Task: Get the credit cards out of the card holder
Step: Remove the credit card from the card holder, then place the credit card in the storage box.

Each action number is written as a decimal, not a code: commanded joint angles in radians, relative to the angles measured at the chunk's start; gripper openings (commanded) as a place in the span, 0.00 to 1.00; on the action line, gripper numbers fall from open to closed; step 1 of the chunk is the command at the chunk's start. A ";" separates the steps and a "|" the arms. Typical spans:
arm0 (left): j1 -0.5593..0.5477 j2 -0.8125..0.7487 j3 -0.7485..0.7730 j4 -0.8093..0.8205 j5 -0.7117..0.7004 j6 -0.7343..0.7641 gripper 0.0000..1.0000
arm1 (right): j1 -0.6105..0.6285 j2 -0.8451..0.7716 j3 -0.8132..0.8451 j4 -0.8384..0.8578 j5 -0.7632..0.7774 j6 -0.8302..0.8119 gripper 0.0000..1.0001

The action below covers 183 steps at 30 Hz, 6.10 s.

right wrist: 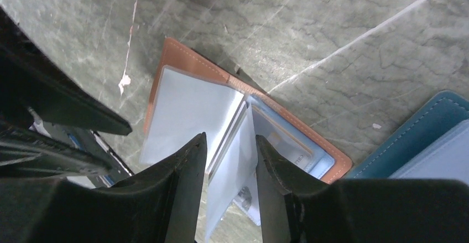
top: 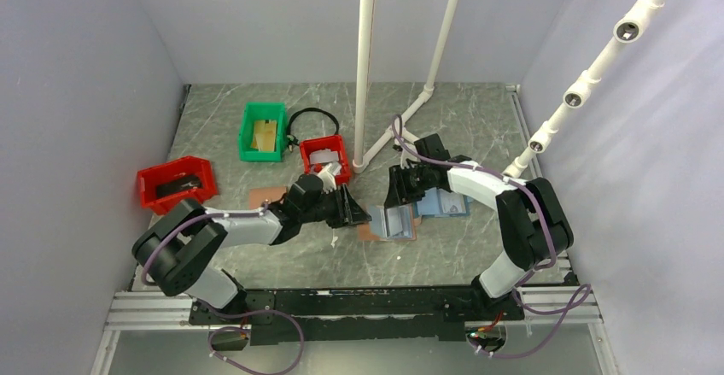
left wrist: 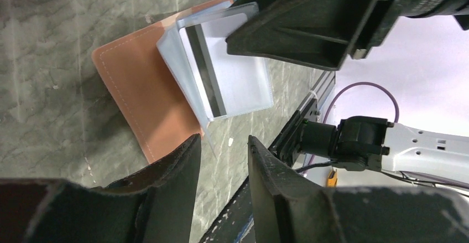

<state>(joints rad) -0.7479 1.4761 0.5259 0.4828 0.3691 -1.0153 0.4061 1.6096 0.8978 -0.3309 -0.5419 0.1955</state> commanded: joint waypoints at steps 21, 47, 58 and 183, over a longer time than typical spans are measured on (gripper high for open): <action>-0.055 0.203 0.034 0.326 0.007 -0.090 0.41 | -0.009 0.053 0.028 -0.019 -0.251 -0.036 0.00; -0.059 0.372 -0.073 0.786 0.010 -0.198 0.52 | -0.061 0.093 -0.027 0.143 -0.595 0.095 0.00; -0.055 0.363 -0.110 0.855 0.006 -0.207 0.00 | -0.067 0.094 -0.015 0.108 -0.546 0.059 0.13; 0.636 0.118 0.488 -0.431 0.319 0.418 0.00 | -0.018 0.072 0.090 -0.404 -0.404 -0.882 0.01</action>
<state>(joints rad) -0.1120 1.5204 0.9363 0.0395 0.6434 -0.5640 0.3862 1.7199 1.0103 -0.7410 -0.9661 -0.6514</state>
